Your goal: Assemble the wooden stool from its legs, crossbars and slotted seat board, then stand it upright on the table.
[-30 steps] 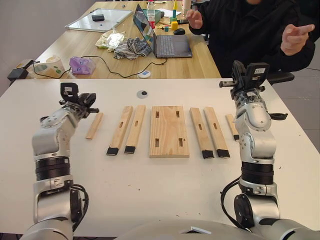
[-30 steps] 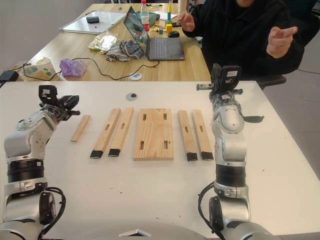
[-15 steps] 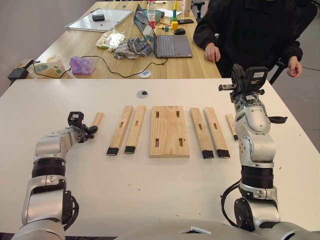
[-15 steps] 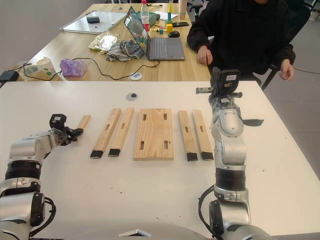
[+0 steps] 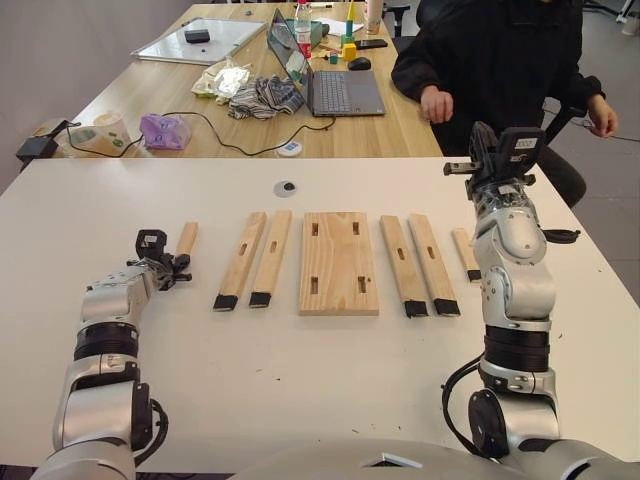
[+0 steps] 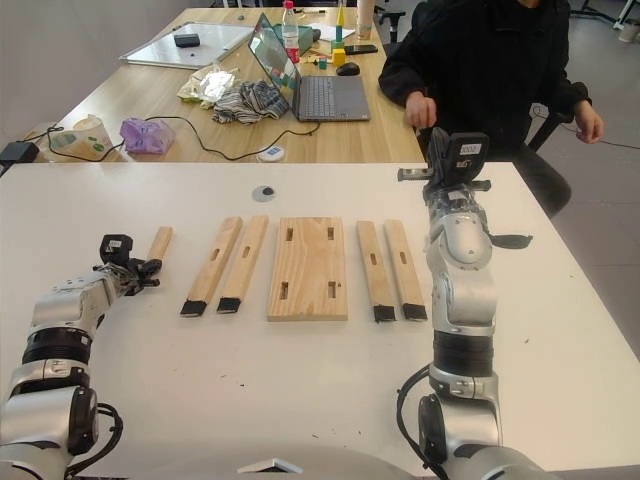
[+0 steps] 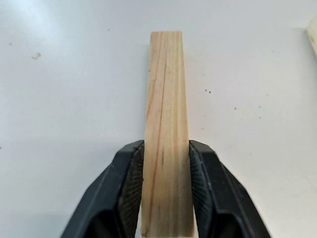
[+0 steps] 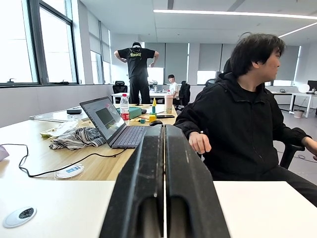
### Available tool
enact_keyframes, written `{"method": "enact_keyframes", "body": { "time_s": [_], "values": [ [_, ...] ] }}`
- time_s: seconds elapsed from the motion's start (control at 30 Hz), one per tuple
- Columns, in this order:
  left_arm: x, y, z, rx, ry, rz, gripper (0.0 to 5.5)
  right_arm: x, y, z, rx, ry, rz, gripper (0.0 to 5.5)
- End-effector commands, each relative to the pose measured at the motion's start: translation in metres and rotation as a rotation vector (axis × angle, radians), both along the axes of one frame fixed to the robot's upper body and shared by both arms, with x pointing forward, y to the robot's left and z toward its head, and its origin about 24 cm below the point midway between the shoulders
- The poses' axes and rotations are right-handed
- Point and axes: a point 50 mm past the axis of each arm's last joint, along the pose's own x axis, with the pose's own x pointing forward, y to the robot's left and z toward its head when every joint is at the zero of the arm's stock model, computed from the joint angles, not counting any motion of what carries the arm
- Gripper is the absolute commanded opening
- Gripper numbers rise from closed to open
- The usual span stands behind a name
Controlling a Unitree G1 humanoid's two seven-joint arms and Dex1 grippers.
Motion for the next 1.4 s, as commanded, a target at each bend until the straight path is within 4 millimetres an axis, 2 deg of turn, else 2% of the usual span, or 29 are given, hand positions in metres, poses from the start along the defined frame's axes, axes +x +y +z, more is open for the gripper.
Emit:
{"method": "enact_keyframes", "body": {
  "time_s": [0.03, 0.13, 0.2, 0.23, 0.33, 0.37, 0.43, 0.5, 0.67, 0.8, 0.97, 1.17, 1.4],
  "values": [
    [0.028, -0.021, 0.062, 0.028, -0.320, -0.067, 1.25, 0.004, -0.003, 0.003, 0.008, 0.015, 0.007, 0.00],
    [0.044, -0.061, 0.118, 0.011, -0.592, -0.204, 1.25, 0.007, 0.003, 0.009, 0.062, 0.016, 0.056, 0.00],
    [0.044, -0.089, 0.142, -0.020, -0.705, -0.302, 1.25, 0.007, 0.011, 0.013, 0.107, 0.024, 0.123, 0.00],
    [0.043, -0.104, 0.151, -0.042, -0.743, -0.355, 1.25, 0.007, 0.016, 0.015, 0.129, 0.032, 0.168, 0.00],
    [0.033, -0.174, 0.169, -0.127, -0.816, -0.653, 1.25, 0.008, 0.041, 0.031, 0.197, 0.047, 0.368, 0.00],
    [0.031, -0.192, 0.174, -0.150, -0.831, -0.720, 1.25, 0.008, 0.047, 0.036, 0.223, 0.055, 0.430, 0.24],
    [0.028, -0.218, 0.181, -0.186, -0.853, -0.809, 1.25, 0.007, 0.057, 0.043, 0.271, 0.080, 0.520, 0.57],
    [0.027, -0.230, 0.184, -0.191, -0.868, -0.842, 1.25, 0.007, 0.065, 0.046, 0.297, 0.104, 0.581, 0.90],
    [0.027, -0.231, 0.181, -0.161, -0.869, -0.852, 1.25, -0.001, 0.079, 0.049, 0.353, 0.133, 0.682, 1.96],
    [0.025, -0.229, 0.173, -0.141, -0.847, -0.891, 1.25, -0.002, 0.078, 0.048, 0.472, 0.158, 0.719, 1.99],
    [0.027, -0.213, 0.165, -0.115, -0.833, -0.887, 1.25, -0.001, 0.070, 0.057, 0.692, 0.180, 0.831, 1.99],
    [0.028, -0.205, 0.163, -0.094, -0.826, -0.904, 1.25, -0.003, 0.073, 0.063, 0.720, 0.209, 0.896, 1.99],
    [0.025, -0.196, 0.172, -0.073, -0.863, -0.879, 1.25, 0.003, 0.063, 0.055, 0.741, 0.249, 0.832, 1.99]
  ]
}}
